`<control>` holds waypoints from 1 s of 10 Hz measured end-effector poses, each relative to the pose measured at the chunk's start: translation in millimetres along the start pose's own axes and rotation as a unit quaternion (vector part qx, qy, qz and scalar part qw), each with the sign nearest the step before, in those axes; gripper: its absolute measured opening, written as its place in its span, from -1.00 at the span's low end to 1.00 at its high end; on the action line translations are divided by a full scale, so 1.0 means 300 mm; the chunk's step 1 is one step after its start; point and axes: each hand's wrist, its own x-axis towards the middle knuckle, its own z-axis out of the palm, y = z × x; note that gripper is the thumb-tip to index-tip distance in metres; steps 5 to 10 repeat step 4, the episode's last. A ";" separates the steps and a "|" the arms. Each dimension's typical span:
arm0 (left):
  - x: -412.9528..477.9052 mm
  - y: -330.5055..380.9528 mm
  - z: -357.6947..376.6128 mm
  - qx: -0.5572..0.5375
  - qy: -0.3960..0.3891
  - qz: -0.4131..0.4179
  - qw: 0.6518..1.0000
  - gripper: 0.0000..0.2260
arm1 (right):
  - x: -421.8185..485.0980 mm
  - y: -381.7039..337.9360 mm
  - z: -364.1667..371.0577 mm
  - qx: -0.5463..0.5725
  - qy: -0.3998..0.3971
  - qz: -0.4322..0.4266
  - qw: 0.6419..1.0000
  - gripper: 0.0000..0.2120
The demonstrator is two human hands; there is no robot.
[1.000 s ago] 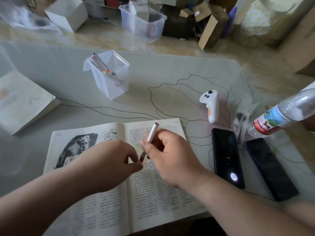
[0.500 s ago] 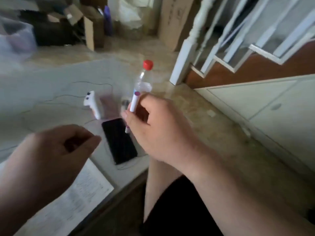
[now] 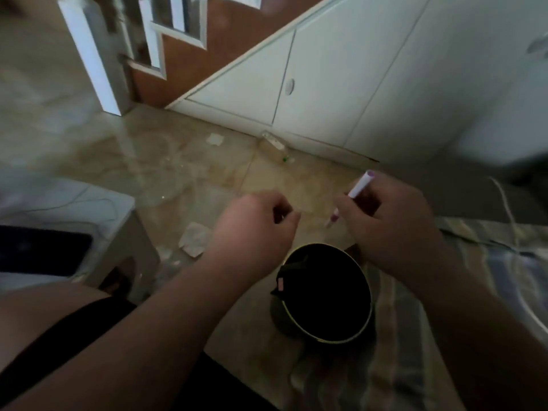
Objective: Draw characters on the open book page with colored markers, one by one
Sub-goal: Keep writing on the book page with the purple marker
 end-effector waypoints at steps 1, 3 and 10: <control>0.020 0.037 0.042 0.025 -0.015 0.023 0.999 -0.85 | -0.019 0.075 -0.046 -0.003 0.007 0.036 0.999 -0.79; 0.028 0.060 0.061 0.028 -0.031 0.030 0.999 -0.88 | -0.046 0.139 -0.068 -0.011 0.003 0.091 0.996 -0.87; 0.012 0.056 0.057 0.024 -0.029 0.016 0.999 -0.87 | -0.044 0.140 -0.060 -0.014 0.006 0.094 0.995 -0.87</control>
